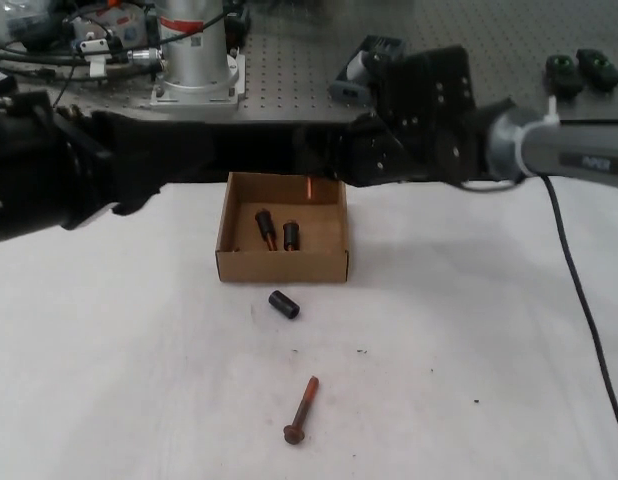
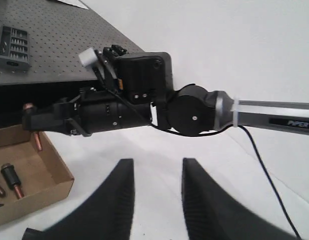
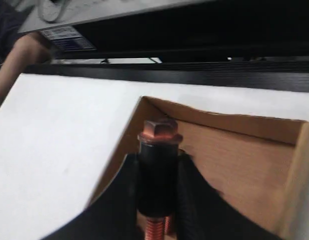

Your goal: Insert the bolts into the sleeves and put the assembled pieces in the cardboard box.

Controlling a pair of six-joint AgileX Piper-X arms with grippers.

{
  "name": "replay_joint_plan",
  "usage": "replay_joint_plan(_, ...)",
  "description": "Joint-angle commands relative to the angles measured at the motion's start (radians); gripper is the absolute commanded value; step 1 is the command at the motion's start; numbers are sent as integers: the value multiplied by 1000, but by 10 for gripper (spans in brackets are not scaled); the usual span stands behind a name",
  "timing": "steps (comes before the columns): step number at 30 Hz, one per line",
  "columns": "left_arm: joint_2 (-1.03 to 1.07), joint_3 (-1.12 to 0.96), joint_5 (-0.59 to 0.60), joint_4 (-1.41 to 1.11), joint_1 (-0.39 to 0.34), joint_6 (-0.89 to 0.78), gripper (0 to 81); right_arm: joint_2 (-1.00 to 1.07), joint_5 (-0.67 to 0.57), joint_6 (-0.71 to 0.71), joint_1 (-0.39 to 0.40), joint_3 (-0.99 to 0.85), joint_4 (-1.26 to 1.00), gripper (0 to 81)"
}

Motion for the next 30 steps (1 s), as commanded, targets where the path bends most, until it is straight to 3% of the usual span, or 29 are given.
replay_joint_plan(1,-41,-4,6,7,-3,9,129,-8,21,0,5,-39,41,25)
replay_joint_plan(7,-57,-4,6,7,-5,9,6,-8,-53,-5,29,-45,54,14)
replay_joint_plan(9,-57,-4,10,7,-5,-2,6,-8,-75,-2,39,-45,75,103)
replay_joint_plan(13,-57,-4,34,0,-5,-4,6,-8,-66,31,52,-45,117,414)
replay_joint_plan(14,-57,-4,46,0,-5,-6,6,-8,-62,28,52,-45,127,452)
replay_joint_plan(19,-57,-4,119,0,-5,-39,6,-20,-91,22,33,-45,204,375)
replay_joint_plan(22,-57,-4,122,7,-5,-59,6,-56,-122,-38,16,-45,396,322)
replay_joint_plan(26,-57,-4,118,7,-5,-59,6,-129,-5,-136,44,30,575,285)
replay_joint_plan(30,-74,-4,119,7,-5,-108,6,-190,136,1,103,128,575,286)
